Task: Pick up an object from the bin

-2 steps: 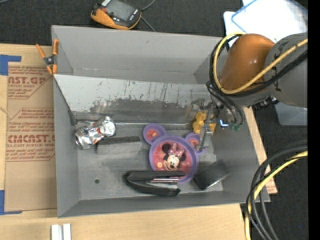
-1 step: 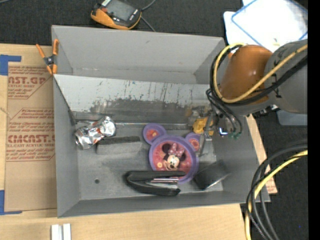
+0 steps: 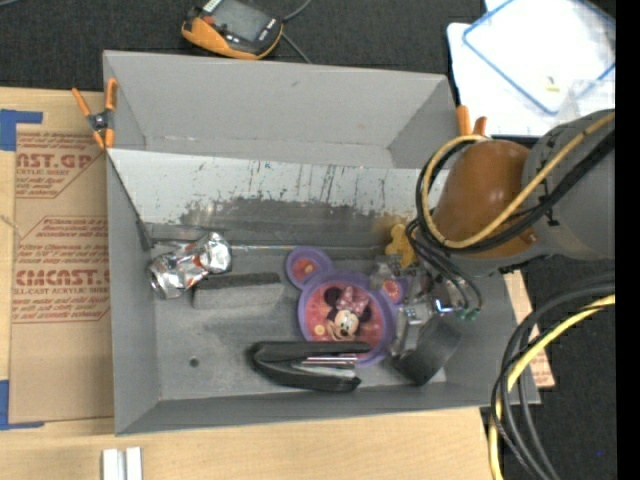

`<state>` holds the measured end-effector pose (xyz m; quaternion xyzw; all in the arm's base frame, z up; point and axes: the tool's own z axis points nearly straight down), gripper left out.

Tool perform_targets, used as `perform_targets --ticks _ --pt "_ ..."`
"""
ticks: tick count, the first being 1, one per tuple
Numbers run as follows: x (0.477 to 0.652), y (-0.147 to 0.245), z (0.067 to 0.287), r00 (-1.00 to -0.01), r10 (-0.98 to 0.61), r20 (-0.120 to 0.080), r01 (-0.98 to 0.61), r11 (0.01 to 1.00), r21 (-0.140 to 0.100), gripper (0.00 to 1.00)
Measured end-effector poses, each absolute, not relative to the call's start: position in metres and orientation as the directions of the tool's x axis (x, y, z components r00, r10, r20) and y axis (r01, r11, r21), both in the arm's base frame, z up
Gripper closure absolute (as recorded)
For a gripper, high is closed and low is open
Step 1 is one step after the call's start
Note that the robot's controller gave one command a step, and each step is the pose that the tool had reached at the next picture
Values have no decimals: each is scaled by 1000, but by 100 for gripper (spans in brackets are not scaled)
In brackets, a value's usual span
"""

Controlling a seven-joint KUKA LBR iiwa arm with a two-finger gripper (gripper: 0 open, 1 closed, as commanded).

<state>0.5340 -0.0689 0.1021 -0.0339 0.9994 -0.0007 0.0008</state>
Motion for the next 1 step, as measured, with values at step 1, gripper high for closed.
perform_targets --ticks 1 --pt "504 -36 70 -1000 -9 -4 -9 1000 0 0"
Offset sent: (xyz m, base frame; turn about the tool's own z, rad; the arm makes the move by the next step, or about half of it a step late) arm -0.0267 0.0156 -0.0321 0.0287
